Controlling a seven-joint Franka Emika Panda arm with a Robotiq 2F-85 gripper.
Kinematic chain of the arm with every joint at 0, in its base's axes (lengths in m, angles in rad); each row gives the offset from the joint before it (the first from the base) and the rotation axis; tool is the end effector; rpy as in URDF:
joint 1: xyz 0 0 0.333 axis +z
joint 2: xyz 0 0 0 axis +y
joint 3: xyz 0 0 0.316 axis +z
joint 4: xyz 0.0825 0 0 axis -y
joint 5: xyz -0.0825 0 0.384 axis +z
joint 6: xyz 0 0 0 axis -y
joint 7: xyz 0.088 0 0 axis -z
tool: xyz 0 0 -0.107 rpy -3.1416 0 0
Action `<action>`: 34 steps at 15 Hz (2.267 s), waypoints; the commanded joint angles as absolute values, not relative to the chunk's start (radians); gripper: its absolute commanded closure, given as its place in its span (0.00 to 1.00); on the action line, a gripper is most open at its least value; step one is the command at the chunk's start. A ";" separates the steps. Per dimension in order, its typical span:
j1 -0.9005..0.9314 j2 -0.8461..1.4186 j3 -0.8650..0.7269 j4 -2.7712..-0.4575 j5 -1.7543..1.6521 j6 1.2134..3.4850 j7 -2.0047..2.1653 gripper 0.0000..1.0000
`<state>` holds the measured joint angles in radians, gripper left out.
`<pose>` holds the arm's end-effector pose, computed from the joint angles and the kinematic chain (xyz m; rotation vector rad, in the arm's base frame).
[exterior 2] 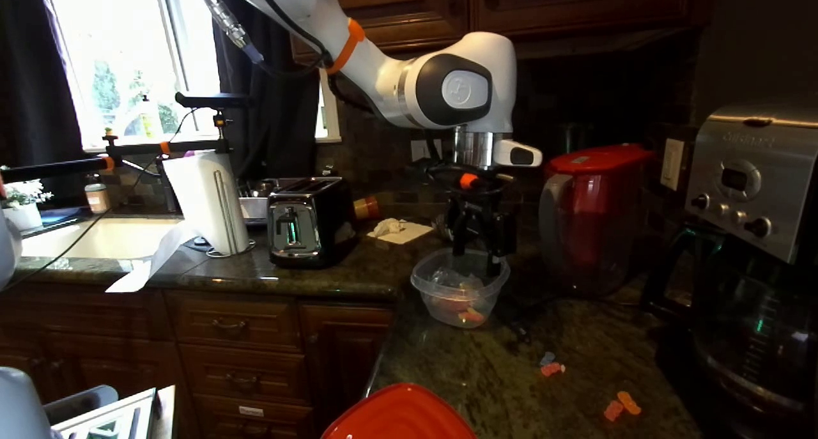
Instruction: Put two gummy bears into the lunchbox
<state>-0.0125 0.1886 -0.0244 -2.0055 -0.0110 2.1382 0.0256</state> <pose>0.5817 -0.0216 0.3591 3.1258 -0.0876 -0.0875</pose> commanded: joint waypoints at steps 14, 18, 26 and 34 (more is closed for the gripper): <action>-0.169 0.345 -0.122 -1.976 0.114 2.363 -0.076 0.00; -0.155 0.389 -0.132 -1.986 0.080 2.484 0.000 0.00; -0.179 0.403 -0.118 -1.966 0.090 2.420 -0.026 0.00; -0.175 0.405 -0.114 -1.978 0.088 2.375 -0.040 0.00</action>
